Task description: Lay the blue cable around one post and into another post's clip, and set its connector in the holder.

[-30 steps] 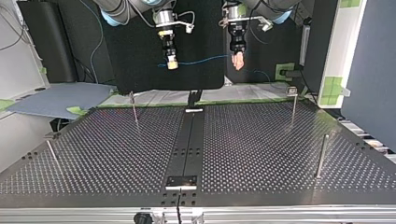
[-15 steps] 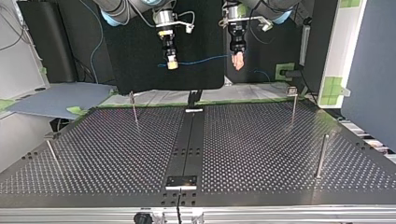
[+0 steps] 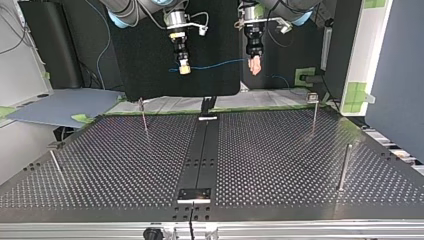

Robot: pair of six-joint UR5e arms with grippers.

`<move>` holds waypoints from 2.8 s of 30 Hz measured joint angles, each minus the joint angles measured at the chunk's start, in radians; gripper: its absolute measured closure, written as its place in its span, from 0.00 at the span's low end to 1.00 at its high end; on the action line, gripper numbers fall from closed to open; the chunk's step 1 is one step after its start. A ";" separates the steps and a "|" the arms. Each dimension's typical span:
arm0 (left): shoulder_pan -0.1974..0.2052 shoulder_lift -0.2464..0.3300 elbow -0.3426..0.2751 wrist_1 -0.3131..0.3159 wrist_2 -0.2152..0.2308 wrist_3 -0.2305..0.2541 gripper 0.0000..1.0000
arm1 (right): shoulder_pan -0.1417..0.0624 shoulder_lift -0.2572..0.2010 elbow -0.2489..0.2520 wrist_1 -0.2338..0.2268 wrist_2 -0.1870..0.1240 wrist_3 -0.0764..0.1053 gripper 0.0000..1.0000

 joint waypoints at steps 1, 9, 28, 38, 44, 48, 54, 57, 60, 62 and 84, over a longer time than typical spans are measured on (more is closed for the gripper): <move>0.000 0.000 0.000 0.000 0.000 0.000 0.00 | 0.000 0.000 0.000 0.000 0.000 0.000 1.00; 0.000 0.000 0.000 0.000 0.000 0.000 0.00 | 0.000 0.000 0.000 0.000 0.000 0.000 1.00; 0.000 0.000 0.000 0.000 0.000 0.000 0.00 | 0.000 0.000 0.000 0.000 0.000 0.000 1.00; 0.000 0.000 -0.001 0.000 -0.001 -0.001 0.00 | 0.006 0.005 -0.006 0.006 -0.003 0.002 1.00; 0.000 0.000 -0.001 0.000 -0.002 -0.002 0.00 | 0.023 0.052 -0.016 0.047 -0.004 0.003 1.00; 0.000 0.000 -0.002 0.000 -0.002 -0.002 0.00 | 0.024 0.080 -0.017 0.056 -0.004 0.003 1.00; 0.000 0.000 -0.002 0.000 -0.002 -0.002 0.00 | 0.024 0.090 -0.017 0.058 -0.004 0.003 1.00; 0.000 0.000 -0.002 0.000 -0.002 -0.002 0.00 | 0.025 0.090 -0.017 0.058 -0.005 0.003 1.00; -0.004 0.004 -0.006 -0.004 0.000 -0.006 0.00 | 0.025 0.090 -0.017 0.058 -0.005 0.003 1.00; -0.015 0.015 -0.017 -0.015 0.003 -0.017 0.00 | 0.024 0.090 -0.017 0.058 -0.005 0.003 1.00; -0.112 0.049 -0.038 -0.144 0.005 -0.103 0.00 | 0.025 0.090 -0.017 0.058 -0.005 0.003 1.00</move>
